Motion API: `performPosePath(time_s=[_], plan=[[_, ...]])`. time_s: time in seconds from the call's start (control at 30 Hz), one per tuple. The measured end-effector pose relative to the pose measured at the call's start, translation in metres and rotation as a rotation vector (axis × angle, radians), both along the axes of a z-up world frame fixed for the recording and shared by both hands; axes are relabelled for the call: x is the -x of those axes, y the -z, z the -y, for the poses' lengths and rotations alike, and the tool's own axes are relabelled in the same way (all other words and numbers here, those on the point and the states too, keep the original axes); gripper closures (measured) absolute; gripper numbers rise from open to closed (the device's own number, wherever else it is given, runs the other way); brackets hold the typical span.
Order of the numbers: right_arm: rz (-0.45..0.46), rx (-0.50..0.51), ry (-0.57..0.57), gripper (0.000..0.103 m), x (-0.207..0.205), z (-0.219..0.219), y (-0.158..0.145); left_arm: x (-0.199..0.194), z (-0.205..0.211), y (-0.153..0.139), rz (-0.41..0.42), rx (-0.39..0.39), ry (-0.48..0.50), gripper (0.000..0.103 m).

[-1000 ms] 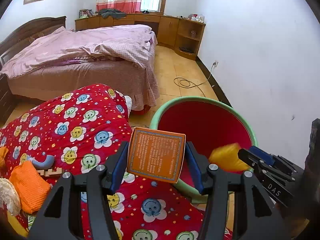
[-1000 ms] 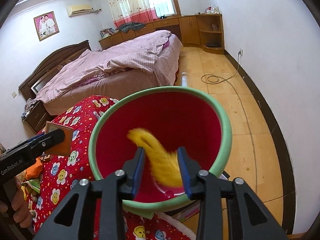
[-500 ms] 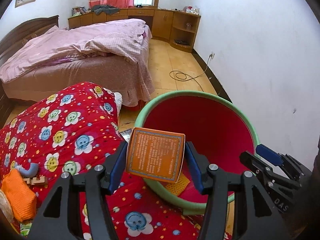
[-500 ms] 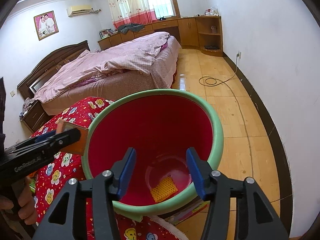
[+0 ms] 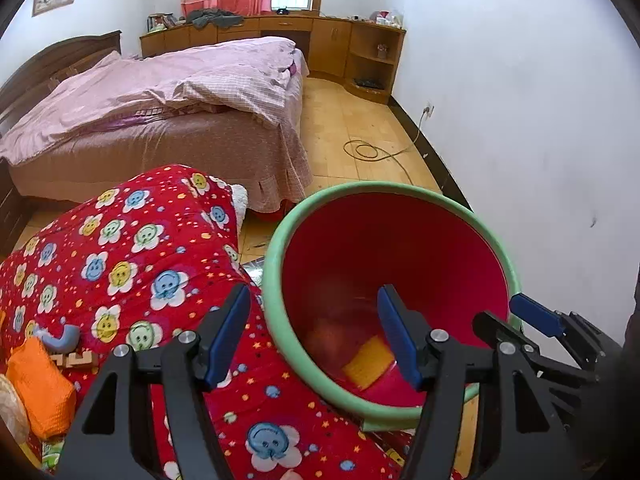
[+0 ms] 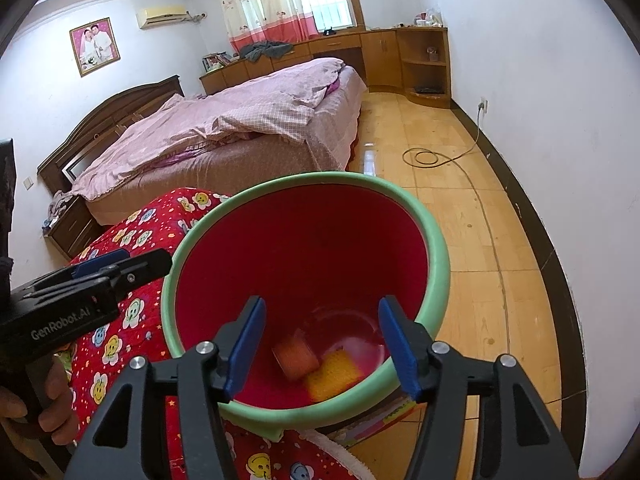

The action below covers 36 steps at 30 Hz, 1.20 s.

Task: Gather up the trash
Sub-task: 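Open the right gripper to drop the foam net into the bucket, then move both tools back over the bedspread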

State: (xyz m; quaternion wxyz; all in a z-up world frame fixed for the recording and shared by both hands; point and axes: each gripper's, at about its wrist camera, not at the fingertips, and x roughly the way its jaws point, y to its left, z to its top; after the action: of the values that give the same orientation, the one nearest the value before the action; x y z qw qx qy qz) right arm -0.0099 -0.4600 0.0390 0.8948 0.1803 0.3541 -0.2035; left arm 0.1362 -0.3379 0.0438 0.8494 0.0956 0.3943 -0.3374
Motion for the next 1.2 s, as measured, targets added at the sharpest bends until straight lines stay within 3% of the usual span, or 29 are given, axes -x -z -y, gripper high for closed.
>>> performPosePath(time_s=[0.57, 1.2], plan=[[0.047, 0.018, -0.075, 0.036, 0.011, -0.057, -0.027, 0.022, -0.089, -0.024, -0.001, 0.030, -0.111, 0.037], [0.070, -0.012, -0.249, 0.034, -0.009, -0.154, -0.035, 0.032, -0.230, -0.031, 0.003, 0.016, -0.363, 0.037]])
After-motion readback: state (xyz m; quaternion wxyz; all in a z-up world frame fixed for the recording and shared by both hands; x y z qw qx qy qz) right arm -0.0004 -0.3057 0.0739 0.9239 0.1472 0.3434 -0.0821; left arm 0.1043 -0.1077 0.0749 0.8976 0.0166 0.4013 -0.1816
